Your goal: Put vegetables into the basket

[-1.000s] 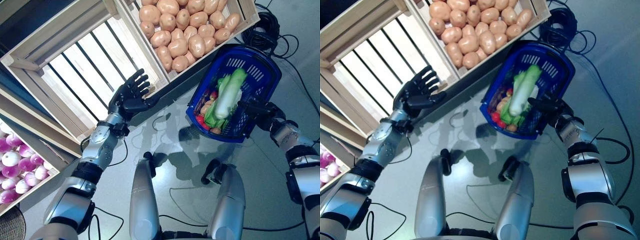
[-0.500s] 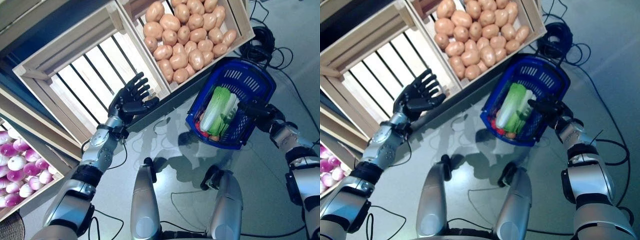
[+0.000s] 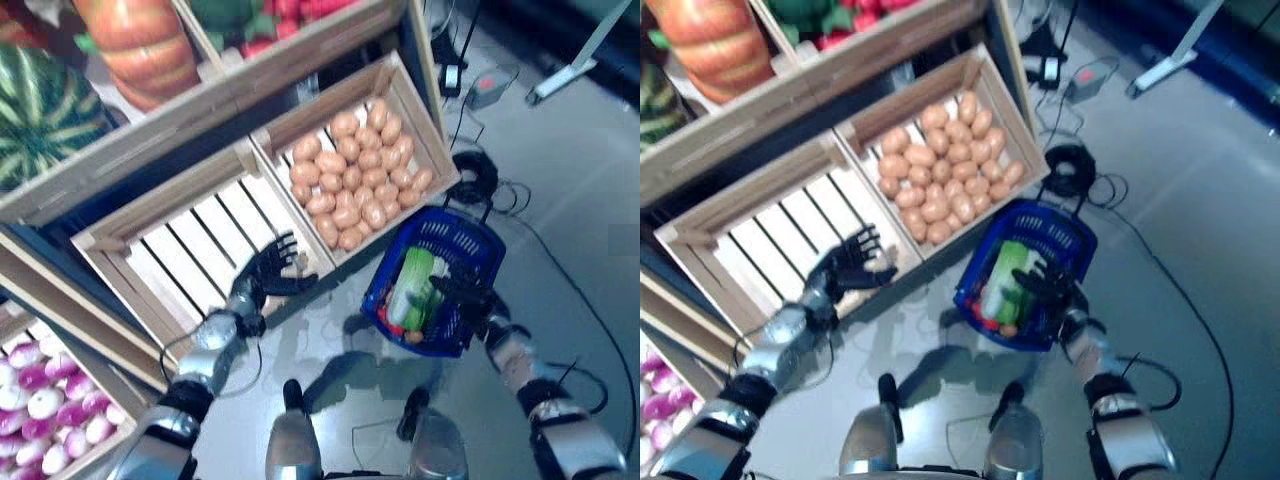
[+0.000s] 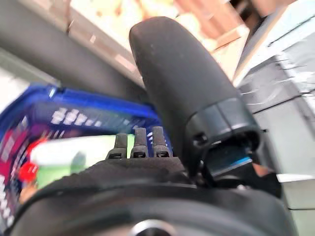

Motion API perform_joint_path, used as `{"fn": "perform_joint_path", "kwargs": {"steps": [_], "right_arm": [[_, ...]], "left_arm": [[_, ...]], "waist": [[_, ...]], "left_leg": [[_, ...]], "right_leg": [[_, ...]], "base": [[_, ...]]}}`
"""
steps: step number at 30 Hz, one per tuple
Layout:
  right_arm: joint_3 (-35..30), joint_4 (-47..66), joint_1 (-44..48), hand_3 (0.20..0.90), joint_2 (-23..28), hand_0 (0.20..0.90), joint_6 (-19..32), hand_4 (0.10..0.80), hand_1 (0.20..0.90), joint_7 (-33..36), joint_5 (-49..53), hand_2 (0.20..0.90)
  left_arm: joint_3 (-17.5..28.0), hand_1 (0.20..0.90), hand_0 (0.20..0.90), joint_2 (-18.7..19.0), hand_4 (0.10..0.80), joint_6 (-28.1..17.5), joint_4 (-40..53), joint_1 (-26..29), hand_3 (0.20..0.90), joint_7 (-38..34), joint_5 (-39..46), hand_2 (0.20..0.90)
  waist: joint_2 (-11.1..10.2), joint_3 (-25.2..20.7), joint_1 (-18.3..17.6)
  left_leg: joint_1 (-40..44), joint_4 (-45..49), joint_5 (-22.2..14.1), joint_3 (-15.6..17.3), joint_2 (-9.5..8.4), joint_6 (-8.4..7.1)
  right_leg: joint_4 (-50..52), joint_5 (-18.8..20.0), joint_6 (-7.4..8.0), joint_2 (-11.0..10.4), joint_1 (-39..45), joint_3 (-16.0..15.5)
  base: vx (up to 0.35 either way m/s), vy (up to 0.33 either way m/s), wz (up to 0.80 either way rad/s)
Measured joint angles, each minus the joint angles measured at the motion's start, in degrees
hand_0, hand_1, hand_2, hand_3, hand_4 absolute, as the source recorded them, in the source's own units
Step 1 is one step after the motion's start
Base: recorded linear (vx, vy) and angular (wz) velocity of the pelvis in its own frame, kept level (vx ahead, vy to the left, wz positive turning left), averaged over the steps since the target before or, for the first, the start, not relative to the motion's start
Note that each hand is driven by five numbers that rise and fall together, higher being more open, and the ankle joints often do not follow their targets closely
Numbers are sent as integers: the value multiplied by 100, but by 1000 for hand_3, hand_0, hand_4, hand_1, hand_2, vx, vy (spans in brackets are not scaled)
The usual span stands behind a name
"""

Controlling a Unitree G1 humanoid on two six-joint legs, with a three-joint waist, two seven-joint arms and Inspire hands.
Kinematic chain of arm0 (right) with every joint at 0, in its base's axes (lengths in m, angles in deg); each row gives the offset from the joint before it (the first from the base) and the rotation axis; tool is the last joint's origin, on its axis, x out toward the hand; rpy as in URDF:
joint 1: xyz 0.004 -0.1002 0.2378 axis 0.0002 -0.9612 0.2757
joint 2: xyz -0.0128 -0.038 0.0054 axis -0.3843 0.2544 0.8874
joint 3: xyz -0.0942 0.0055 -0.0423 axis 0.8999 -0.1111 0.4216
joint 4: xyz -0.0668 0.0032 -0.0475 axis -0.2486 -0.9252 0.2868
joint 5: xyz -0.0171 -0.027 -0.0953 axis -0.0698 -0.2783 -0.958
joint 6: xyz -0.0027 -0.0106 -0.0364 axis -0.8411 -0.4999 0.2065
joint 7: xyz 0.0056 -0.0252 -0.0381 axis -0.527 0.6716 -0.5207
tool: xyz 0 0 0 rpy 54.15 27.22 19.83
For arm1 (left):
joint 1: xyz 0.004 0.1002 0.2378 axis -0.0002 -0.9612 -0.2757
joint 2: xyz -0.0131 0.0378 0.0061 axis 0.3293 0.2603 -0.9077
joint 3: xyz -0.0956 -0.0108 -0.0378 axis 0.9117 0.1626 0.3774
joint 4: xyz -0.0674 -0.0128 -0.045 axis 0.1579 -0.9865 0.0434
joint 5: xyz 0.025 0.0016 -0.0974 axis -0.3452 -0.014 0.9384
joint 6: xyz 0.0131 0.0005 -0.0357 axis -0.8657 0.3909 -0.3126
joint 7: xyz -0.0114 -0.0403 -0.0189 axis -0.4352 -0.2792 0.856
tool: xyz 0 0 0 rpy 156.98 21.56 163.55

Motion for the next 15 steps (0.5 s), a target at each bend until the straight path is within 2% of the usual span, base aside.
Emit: {"fn": "perform_joint_path", "kwargs": {"steps": [3,6,11,15], "right_arm": [[124,215,-660,900,-354,900,255,800,900,65,-68,900],[446,432,-1218,900,-649,900,405,800,900,59,-341,900],[711,470,-1683,900,-845,900,381,800,900,39,-586,900],[743,469,-2030,900,-900,900,290,800,900,30,-687,900]], "left_arm": [[36,900,900,-343,800,-12,-422,-579,900,-110,-528,900],[37,900,900,-398,800,-79,-641,-1065,900,-193,-1003,900],[52,900,900,-437,800,-191,-933,-1266,900,-312,-1441,900],[56,900,900,-622,800,-266,-1277,-1404,900,-428,-1473,900]], "waist": [[-68,-539,-24],[-162,-872,-30],[-198,-985,-43],[-207,-1258,-81]], "left_leg": [[371,-336,0,95,-114,4],[617,-541,0,171,-137,4],[756,-578,0,192,-155,4],[766,-578,4,202,-156,8]], "right_leg": [[-654,213,130,56,481,15],[-955,276,187,118,735,28],[-1039,313,201,131,872,137],[-1039,316,203,132,873,164]], "base": [[111,-2,-3],[72,-22,-6],[46,-19,-2],[19,-6,-1]]}}
